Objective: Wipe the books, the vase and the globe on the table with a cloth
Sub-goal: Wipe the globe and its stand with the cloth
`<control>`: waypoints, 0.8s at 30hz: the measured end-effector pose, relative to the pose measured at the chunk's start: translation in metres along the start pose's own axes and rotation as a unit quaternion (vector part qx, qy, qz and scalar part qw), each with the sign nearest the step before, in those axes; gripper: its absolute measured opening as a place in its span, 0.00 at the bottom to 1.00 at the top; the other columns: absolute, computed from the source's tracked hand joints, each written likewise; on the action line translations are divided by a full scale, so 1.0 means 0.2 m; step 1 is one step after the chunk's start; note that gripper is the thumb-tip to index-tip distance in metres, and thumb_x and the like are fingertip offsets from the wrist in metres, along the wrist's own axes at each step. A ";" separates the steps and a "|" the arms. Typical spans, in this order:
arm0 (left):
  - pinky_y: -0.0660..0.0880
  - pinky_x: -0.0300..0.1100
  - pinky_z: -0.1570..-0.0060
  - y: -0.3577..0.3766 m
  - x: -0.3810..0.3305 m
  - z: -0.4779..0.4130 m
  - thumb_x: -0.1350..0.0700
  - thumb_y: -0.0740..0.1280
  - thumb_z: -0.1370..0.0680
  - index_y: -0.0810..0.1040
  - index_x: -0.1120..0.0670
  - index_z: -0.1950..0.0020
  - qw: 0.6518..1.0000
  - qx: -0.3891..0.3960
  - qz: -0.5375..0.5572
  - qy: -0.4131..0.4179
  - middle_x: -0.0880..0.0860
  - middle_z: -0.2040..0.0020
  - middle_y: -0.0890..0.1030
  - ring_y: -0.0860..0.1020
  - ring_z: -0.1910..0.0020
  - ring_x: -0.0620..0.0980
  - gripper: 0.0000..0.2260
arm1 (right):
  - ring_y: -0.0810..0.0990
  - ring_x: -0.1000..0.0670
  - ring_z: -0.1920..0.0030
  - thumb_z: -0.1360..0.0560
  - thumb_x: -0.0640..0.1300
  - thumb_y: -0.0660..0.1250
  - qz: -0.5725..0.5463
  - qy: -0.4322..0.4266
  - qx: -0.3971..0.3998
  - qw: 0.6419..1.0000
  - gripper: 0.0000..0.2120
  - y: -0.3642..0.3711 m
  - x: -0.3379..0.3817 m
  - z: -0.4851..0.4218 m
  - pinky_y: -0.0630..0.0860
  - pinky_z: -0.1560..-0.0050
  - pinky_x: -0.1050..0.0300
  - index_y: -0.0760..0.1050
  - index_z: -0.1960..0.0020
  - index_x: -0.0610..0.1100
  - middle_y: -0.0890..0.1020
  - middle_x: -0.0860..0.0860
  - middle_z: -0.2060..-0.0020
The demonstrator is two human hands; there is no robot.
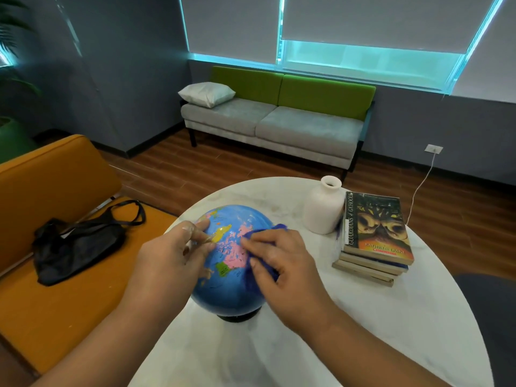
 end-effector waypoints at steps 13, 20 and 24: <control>0.72 0.27 0.74 0.02 0.02 -0.03 0.66 0.70 0.26 0.74 0.54 0.64 0.993 0.028 0.098 -0.063 0.43 0.45 0.80 0.80 0.65 0.45 0.11 | 0.76 0.52 0.43 0.27 0.42 0.65 -0.032 0.011 -0.029 0.999 0.13 0.00 -0.03 -0.01 0.71 0.40 0.63 0.82 0.44 0.49 0.79 0.59 0.46; 0.73 0.28 0.73 0.03 0.01 -0.02 0.65 0.70 0.25 0.74 0.53 0.64 0.991 0.035 0.103 -0.076 0.40 0.45 0.79 0.81 0.71 0.43 0.11 | 0.77 0.61 0.47 0.26 0.39 0.66 -0.079 0.199 -0.048 0.976 0.12 -0.03 -0.18 -0.14 0.72 0.38 0.62 0.83 0.48 0.51 0.80 0.59 0.50; 0.73 0.28 0.73 0.02 0.00 -0.02 0.64 0.71 0.25 0.74 0.52 0.64 0.994 0.032 0.080 -0.065 0.40 0.44 0.79 0.81 0.69 0.44 0.11 | 0.77 0.56 0.44 0.23 0.40 0.63 -0.082 0.299 0.012 0.951 0.12 -0.04 -0.21 -0.21 0.72 0.37 0.60 0.81 0.44 0.50 0.80 0.55 0.44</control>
Point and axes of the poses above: each hand's wrist, its own z-axis away from the middle knuckle, its own y-axis out of the palm, x = y × z, the point moved 3 cm from there along -z, towards the middle knuckle
